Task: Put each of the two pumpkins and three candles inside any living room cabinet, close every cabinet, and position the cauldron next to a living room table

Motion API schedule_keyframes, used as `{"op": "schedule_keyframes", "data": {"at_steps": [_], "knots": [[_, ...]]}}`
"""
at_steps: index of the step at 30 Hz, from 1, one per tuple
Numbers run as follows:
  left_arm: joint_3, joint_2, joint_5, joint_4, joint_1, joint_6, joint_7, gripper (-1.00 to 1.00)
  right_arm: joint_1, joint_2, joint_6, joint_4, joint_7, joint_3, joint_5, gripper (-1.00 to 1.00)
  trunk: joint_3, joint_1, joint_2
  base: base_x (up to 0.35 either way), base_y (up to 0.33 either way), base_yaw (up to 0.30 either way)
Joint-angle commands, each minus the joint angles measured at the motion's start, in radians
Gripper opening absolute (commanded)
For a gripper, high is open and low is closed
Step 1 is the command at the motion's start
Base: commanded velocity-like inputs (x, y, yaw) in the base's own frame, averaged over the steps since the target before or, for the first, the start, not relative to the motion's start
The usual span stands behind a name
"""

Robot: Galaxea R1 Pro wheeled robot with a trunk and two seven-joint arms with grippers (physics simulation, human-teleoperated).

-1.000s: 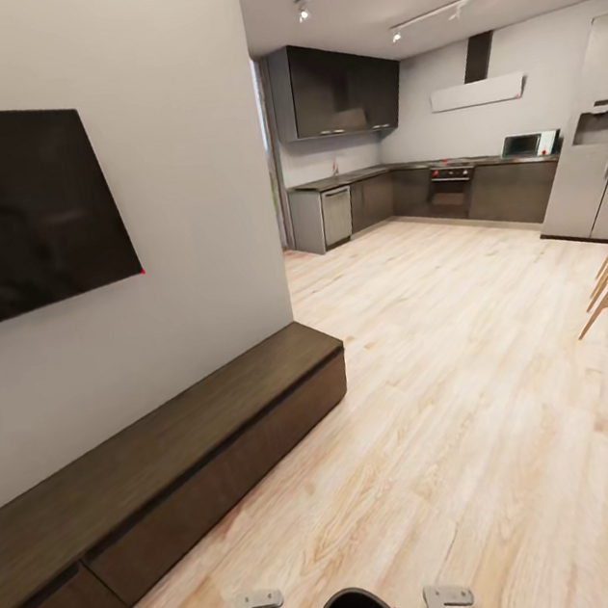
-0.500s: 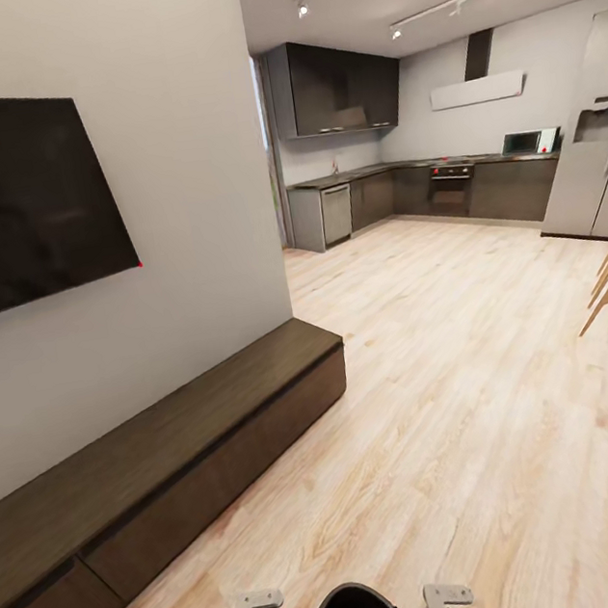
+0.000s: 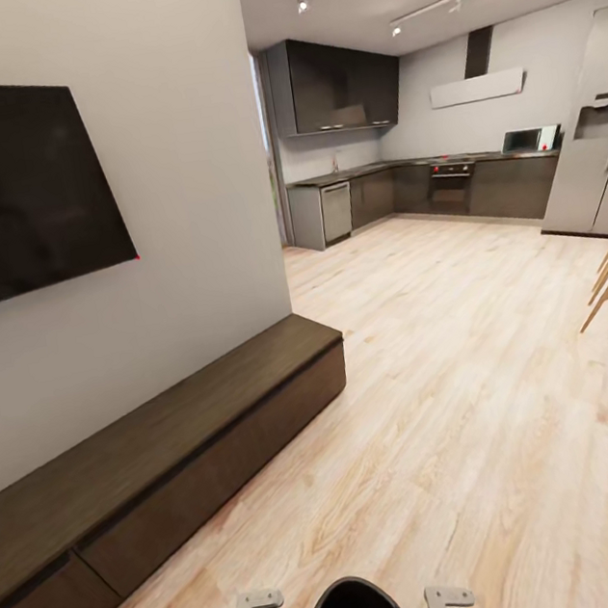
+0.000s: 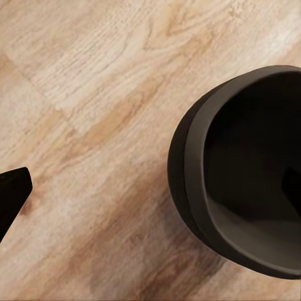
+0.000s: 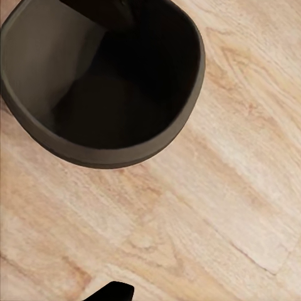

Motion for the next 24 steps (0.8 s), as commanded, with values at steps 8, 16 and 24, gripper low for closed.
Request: {"op": "schedule_keyframes", "data": {"at_steps": [8, 16, 24], "knots": [[-0.002, 0.0, 0.0, -0.002, 0.0, 0.006, -0.001, 1.0, 0.0, 0.0, 0.004, -0.002, -0.009, 0.007, -0.009, 1.0, -0.026, 0.031, -0.057, 0.0, 0.0, 0.0], [-0.008, -0.012, -0.001, -0.018, -0.003, 0.031, 0.002, 1.0, 0.0, -0.001, -0.001, 0.015, -0.009, 0.007, -0.009, 1.0, -0.051, 0.061, -0.113, 0.0, 0.0, 0.0], [0.0, -0.01, 0.037, -0.01, -0.005, 0.037, 0.004, 1.0, 0.0, 0.0, -0.004, 0.032, -0.009, 0.007, -0.009, 1.0, -0.076, 0.092, -0.169, 0.0, 0.0, 0.0]]}}
